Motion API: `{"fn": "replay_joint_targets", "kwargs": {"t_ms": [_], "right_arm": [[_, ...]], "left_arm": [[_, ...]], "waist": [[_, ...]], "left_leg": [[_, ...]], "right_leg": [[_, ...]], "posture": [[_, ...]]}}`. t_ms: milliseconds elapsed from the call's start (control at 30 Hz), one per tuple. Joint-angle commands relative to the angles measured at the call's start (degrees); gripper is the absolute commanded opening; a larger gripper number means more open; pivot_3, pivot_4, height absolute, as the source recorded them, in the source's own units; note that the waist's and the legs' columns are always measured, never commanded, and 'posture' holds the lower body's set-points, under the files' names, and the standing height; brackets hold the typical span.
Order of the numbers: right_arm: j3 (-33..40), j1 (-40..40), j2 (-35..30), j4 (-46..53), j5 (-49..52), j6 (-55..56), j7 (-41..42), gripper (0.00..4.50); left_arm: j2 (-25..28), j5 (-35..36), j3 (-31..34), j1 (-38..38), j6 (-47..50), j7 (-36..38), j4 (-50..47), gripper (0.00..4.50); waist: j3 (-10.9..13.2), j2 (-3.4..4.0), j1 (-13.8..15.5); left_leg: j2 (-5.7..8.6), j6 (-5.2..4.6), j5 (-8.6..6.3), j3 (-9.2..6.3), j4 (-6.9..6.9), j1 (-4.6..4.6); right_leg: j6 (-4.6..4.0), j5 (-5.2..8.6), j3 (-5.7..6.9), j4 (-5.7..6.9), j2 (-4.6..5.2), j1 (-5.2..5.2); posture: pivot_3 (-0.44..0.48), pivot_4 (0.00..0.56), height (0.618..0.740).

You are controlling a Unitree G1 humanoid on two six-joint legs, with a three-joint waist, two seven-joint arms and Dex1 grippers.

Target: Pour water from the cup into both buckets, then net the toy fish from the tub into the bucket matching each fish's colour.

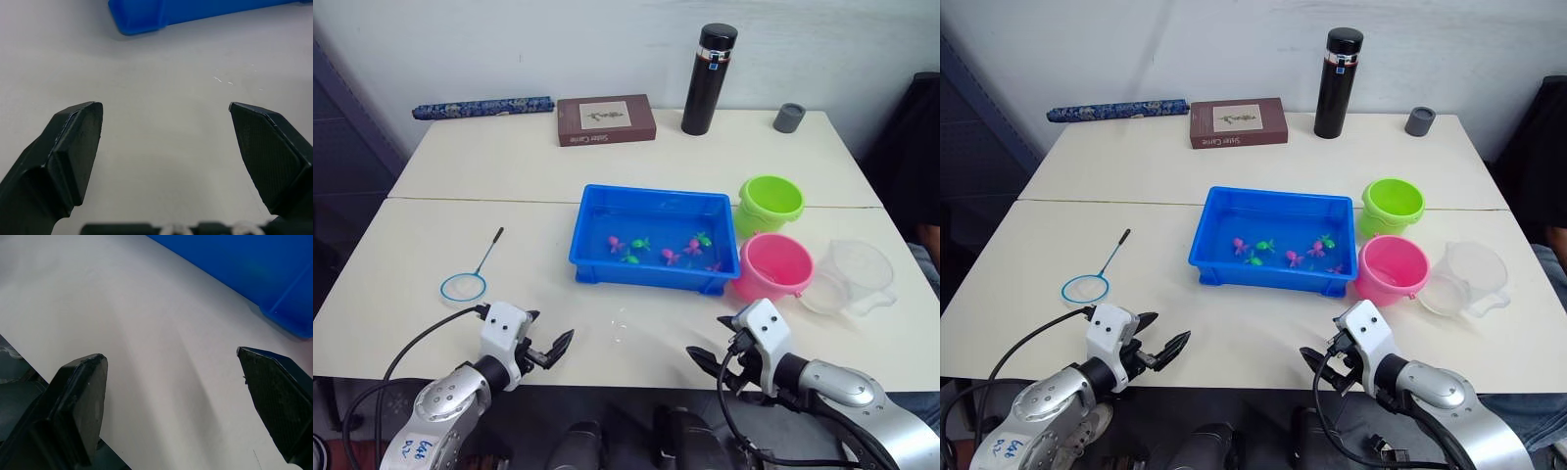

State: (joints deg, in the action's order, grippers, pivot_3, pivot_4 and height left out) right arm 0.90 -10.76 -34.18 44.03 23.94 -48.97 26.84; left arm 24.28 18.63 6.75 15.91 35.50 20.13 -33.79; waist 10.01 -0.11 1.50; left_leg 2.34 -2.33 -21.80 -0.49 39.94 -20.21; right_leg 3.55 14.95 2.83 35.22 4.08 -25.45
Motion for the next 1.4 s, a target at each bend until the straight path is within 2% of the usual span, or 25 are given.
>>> {"fn": "replay_joint_targets", "kwargs": {"t_ms": [33, 400, 533, 633, 833, 933, 1067, 1200, 1300, 1400], "right_arm": [[0.2, -0.1, -0.5, 0.9, 0.1, 1.0, 0.5, 4.50], [0.2, 0.7, -0.5, 0.4, 0.2, 0.8, 0.3, 4.50], [2.0, 0.8, -0.8, 0.1, 1.8, -1.1, 0.6, 4.50], [4.1, 0.7, -2.2, -0.7, 2.9, -2.9, 1.6, 4.50], [13.5, -0.1, -10.0, -5.7, 5.8, -7.2, 6.6, 4.50], [17.4, -1.6, -14.1, -10.3, 3.7, -9.2, 6.3, 4.50], [20.4, -2.4, -16.1, -15.0, 1.7, -12.2, 4.2, 4.50], [23.3, -0.5, -13.3, -18.7, -1.9, -14.8, -2.5, 4.50], [26.2, 1.9, -8.4, -18.4, -2.0, -16.4, -6.6, 4.50], [29.5, 4.8, -0.9, -16.0, -3.3, -18.5, -13.3, 4.50]], "left_arm": [[-0.3, 0.7, 0.7, 0.1, -0.8, 0.1, -2.0, 4.45], [0.3, 2.3, 1.4, 0.5, 0.5, 1.9, -1.7, 4.45], [4.3, 3.0, 4.4, 0.5, 1.1, 5.2, 1.6, 4.45], [7.2, 3.2, 6.9, -2.1, 2.4, 6.2, 5.0, 4.45], [14.7, 7.0, 10.4, -15.3, 2.6, 13.6, 13.1, 4.45], [17.8, 7.8, 8.0, -22.1, -0.8, 20.0, 15.1, 4.45], [18.8, 9.2, 4.2, -31.8, -2.1, 26.2, 17.6, 4.45], [18.0, 9.9, -0.9, -39.9, -2.3, 32.0, 21.2, 4.45], [16.0, 8.5, -4.0, -44.6, -3.9, 33.3, 24.4, 4.45], [13.2, 6.5, -7.5, -49.2, -6.3, 34.4, 28.6, 4.45]], "waist": [[0.0, 0.00, 0.0], [0.0, 0.00, 0.0], [0.0, 0.00, -0.1], [0.0, 0.02, 0.0], [0.0, 0.01, 0.6], [0.0, 0.02, 0.4], [0.0, 0.01, 0.3], [0.0, 0.02, 0.0], [0.0, 0.02, -0.2], [0.0, 0.02, -0.1]], "left_leg": [[0.00, 0.00, 0.00, 0.00, 0.00, 0.00], [0.00, 0.00, 0.00, 0.00, 0.00, 0.00], [-0.01, 0.00, 0.00, 0.00, 0.00, 0.01], [0.00, 0.00, 0.00, 0.00, 0.00, 0.01], [0.03, 0.04, 0.05, -0.03, 0.03, -0.03], [0.02, 0.04, 0.04, -0.01, -0.02, -0.04], [0.04, 0.05, 0.05, 0.00, 0.01, -0.09], [0.05, 0.14, 0.10, 0.02, 0.01, -0.06], [0.03, 0.27, 0.18, 0.05, -0.01, -0.02], [0.02, 0.33, 0.24, 0.01, 0.01, -0.01]], "right_leg": [[0.00, 0.00, 0.00, 0.00, 0.00, 0.00], [0.00, 0.00, 0.00, 0.00, 0.00, 0.00], [-0.01, 0.00, 0.00, 0.01, 0.00, 0.00], [-0.01, 0.01, 0.00, 0.02, 0.00, 0.00], [0.00, 0.00, 0.04, -0.01, 0.03, 0.01], [0.02, -0.01, 0.04, -0.13, 0.03, 0.02], [0.06, -0.03, 0.05, -0.18, 0.03, 0.02], [0.10, -0.05, 0.04, -0.16, 0.02, 0.03], [0.10, -0.06, 0.02, -0.09, -0.05, 0.02], [0.10, -0.05, 0.03, 0.00, -0.07, 0.01]], "posture": [[0.000, 0.150, 0.739], [0.000, 0.150, 0.739], [0.000, 0.150, 0.739], [0.000, 0.150, 0.739], [0.000, 0.150, 0.739], [0.000, 0.150, 0.739], [0.000, 0.150, 0.739], [0.000, 0.150, 0.739], [0.000, 0.150, 0.739], [0.000, 0.150, 0.739]]}}
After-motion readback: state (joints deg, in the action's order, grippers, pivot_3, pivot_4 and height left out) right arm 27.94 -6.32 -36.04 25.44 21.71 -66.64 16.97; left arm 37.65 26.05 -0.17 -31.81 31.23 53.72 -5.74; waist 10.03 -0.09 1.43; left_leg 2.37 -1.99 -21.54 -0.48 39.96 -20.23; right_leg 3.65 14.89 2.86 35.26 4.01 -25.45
